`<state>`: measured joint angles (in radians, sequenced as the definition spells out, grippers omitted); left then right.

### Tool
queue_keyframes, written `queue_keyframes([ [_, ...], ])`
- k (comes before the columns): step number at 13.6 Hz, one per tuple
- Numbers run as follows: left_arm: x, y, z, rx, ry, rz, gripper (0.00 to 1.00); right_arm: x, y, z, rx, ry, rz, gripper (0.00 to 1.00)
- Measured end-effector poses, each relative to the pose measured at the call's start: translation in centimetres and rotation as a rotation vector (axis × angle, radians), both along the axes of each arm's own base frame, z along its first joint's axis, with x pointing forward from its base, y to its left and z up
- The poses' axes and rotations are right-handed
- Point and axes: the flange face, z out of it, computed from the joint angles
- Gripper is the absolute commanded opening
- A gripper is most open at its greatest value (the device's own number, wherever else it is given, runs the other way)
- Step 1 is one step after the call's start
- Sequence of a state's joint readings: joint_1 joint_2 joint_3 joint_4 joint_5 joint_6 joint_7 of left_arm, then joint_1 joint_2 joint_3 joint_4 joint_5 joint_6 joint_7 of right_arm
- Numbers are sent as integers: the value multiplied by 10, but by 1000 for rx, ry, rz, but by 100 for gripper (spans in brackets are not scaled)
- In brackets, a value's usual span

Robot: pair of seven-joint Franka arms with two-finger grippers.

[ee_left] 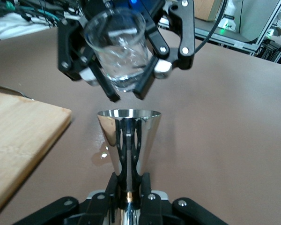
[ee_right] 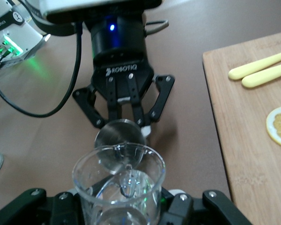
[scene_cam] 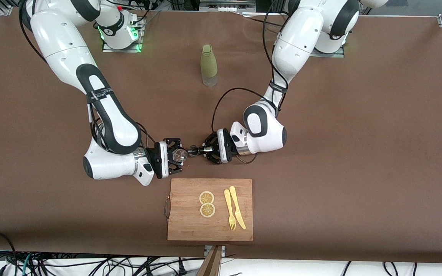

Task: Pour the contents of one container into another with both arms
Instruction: 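Tilt the beaker with the right gripper, pouring liquid into the jigger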

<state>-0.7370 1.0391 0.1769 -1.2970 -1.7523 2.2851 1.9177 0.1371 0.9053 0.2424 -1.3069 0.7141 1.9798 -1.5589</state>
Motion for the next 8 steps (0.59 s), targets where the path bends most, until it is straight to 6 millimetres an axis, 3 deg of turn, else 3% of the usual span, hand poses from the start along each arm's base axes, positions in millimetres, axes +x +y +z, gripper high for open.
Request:
queue_keyframes([
  [4,14,21,2,-32,-16,-47,0,-2,9,2,-24,7,2,28],
  [8,15,20,3,-62,-11,-34,0,-3,19,7,-30,10,-1,28],
])
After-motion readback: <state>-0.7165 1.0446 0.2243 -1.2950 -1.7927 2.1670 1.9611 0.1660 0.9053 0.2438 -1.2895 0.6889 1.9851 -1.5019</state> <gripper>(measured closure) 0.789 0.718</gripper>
